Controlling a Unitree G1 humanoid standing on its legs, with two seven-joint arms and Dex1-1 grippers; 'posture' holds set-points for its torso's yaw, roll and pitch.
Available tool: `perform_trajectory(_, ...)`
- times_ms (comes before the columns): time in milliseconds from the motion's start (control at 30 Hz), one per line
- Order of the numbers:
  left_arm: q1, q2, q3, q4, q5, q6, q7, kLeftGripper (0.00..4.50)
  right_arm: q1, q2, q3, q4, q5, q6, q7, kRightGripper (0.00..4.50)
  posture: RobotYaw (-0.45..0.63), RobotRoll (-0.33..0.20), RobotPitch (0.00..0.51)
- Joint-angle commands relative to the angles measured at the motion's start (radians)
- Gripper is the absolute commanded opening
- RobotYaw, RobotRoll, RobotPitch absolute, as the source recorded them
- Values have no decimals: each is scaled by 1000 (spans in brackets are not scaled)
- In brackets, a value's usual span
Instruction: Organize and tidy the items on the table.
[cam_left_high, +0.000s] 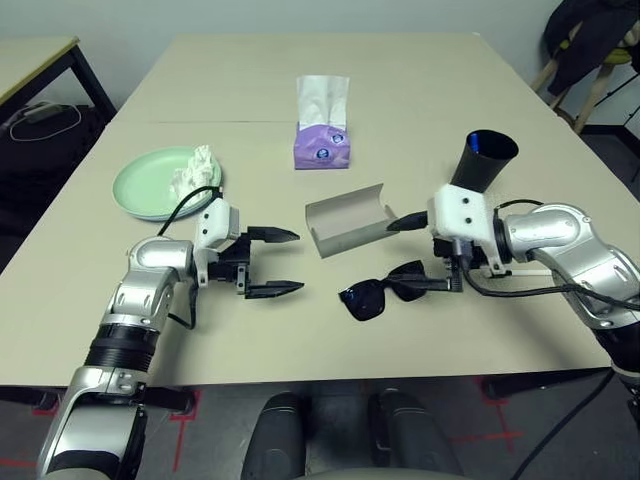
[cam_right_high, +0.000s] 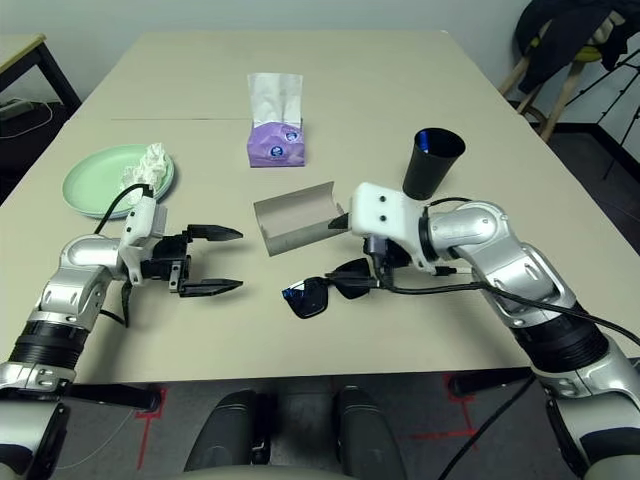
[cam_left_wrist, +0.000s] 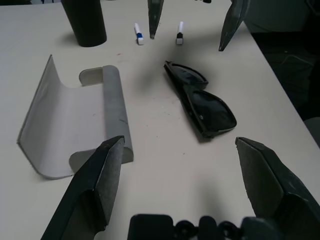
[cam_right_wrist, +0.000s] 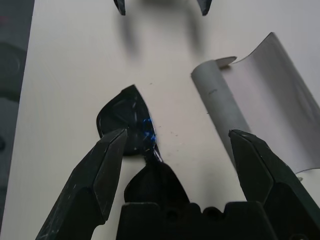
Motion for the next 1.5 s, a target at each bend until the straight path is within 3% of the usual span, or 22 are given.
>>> perform_trajectory(33,15,-9,-16,-41,-26,-10,-22,4486,-55,-21,73,-35,-55,38,38,4500,91,0,152)
perform_trajectory(333,25,-21,-17,-49,-32,-8,0,4486,-176,-22,244,-37,-235,4,115,4500,99,0,155)
perform_trajectory(667,48,-19,-15,-73,-36,-1,16,4486,-290,-3,306,-45,-336,15,230,4500,117,0,160)
perform_trajectory(1500,68,-18,-19,-111,-35,18,39,4486,-273,91,377,33,-480,18,278,4500,122,0,164)
